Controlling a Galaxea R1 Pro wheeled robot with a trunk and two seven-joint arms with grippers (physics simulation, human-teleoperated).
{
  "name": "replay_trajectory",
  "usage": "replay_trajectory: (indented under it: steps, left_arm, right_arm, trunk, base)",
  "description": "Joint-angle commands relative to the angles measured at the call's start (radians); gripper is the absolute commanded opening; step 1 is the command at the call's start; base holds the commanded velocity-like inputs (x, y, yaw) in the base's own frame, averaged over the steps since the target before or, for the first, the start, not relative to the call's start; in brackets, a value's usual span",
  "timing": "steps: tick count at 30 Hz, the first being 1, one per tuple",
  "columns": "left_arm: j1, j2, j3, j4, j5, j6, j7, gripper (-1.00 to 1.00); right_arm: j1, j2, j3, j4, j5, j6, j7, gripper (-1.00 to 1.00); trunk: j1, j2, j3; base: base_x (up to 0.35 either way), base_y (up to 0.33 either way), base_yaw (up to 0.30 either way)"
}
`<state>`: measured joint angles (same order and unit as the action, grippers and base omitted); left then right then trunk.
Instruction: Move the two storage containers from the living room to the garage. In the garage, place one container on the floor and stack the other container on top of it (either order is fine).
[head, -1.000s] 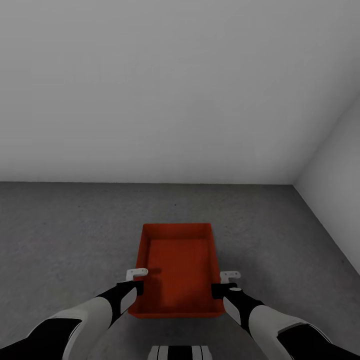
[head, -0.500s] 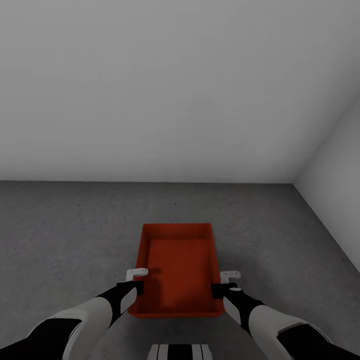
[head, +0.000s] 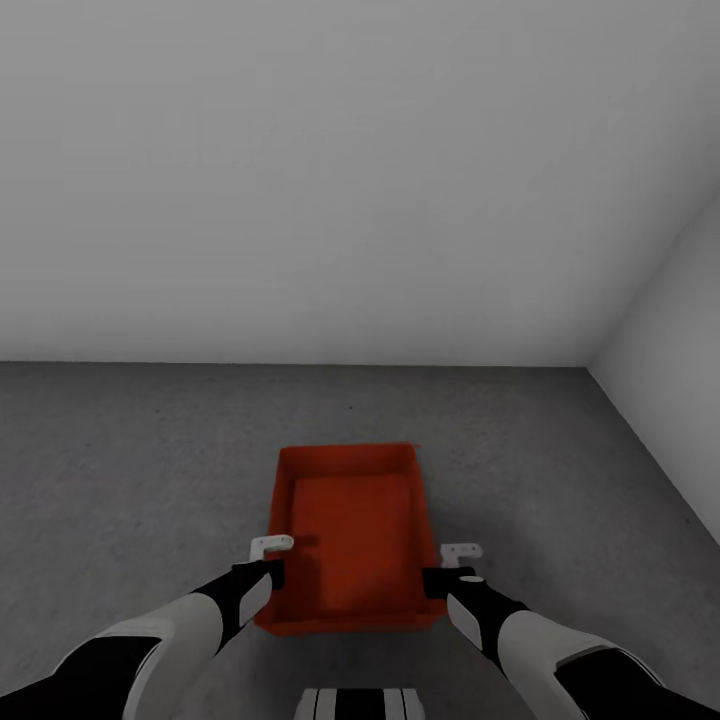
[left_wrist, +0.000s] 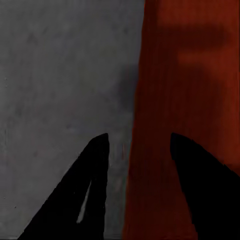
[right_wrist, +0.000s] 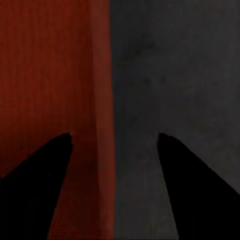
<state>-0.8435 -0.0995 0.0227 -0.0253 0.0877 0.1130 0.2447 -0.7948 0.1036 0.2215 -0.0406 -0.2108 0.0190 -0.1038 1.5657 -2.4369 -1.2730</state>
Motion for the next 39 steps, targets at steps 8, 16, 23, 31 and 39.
replay_trajectory:
  steps: [8,16,23,31,39]
  left_arm:
    - [0.000,-0.001,0.002,-0.002,0.009,0.004,0.003,1.00]
    - [0.000,0.000,0.002,-0.002,0.009,0.002,0.002,1.00]
    - [0.000,-0.001,0.002,-0.002,0.009,0.003,0.003,1.00]
    - [0.001,-0.002,0.003,-0.002,0.009,0.003,0.003,1.00]
    - [0.001,0.000,0.003,-0.002,0.009,0.009,0.002,1.00]
  right_arm:
    - [0.000,0.001,0.009,-0.001,-0.009,0.002,-0.006,1.00]
    - [0.000,0.001,0.009,-0.001,-0.009,0.002,-0.007,1.00]
    - [0.000,0.001,0.009,-0.001,-0.009,0.002,-0.007,1.00]
    - [0.000,0.001,0.009,-0.001,-0.009,0.002,-0.007,1.00]
    - [0.000,0.001,0.009,-0.001,-0.009,0.002,-0.007,1.00]
  trunk:
    - [0.000,0.000,-0.001]
    - [0.000,0.000,-0.001]
    - [0.000,0.000,-0.001]
    - [0.000,0.000,-0.001]
    - [-0.012,0.021,0.009]
  base:
    - [0.000,0.000,0.000]
    - [0.000,0.000,0.000]
    - [0.000,0.000,0.000]
    - [0.000,0.000,0.000]
    - [0.000,0.000,0.000]
